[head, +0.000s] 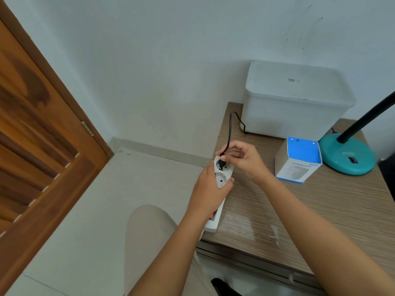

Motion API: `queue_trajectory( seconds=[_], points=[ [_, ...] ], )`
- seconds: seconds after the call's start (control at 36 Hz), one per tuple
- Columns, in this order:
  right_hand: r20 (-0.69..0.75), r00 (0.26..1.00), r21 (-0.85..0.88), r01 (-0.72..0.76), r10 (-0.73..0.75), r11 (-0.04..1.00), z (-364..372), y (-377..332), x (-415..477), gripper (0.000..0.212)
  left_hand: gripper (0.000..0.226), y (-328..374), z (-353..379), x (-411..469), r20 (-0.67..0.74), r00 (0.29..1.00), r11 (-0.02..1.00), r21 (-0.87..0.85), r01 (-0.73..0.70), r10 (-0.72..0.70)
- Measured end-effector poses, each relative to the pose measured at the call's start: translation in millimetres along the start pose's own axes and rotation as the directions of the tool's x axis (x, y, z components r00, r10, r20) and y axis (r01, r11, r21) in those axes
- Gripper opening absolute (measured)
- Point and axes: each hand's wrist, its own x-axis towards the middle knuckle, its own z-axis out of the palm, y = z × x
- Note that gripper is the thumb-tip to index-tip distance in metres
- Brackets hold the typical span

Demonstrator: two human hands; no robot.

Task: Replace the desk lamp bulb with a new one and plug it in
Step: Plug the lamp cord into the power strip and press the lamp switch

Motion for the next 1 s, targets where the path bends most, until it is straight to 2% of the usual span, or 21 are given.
queue_trajectory(
  seconds=[0.22,0.5,0.81,1.0],
  points=[
    [-0.050,0.998,-0.072,0.029,-0.033,0.997,2,-1,-2,0.029,0.052,1,-1,0,-0.002,1.000,1.000,-0.004,0.008,-0.008],
    [-0.223,0.970,-0.155,0.059,-0.093,0.986,8,0,-13,0.026,0.045,0,0,0,-0.002,1.000,1.000,0.016,0.009,-0.009],
    [-0.271,0.954,-0.232,0.067,-0.131,0.970,12,0,-16,0.029,0.049,-1,0,0,-0.005,1.000,1.000,-0.007,-0.009,0.009],
    [-0.286,0.947,-0.322,0.050,-0.148,0.945,21,5,-15,0.011,0.053,-1,0,0,-0.010,1.000,1.000,-0.021,-0.019,0.019]
  ],
)
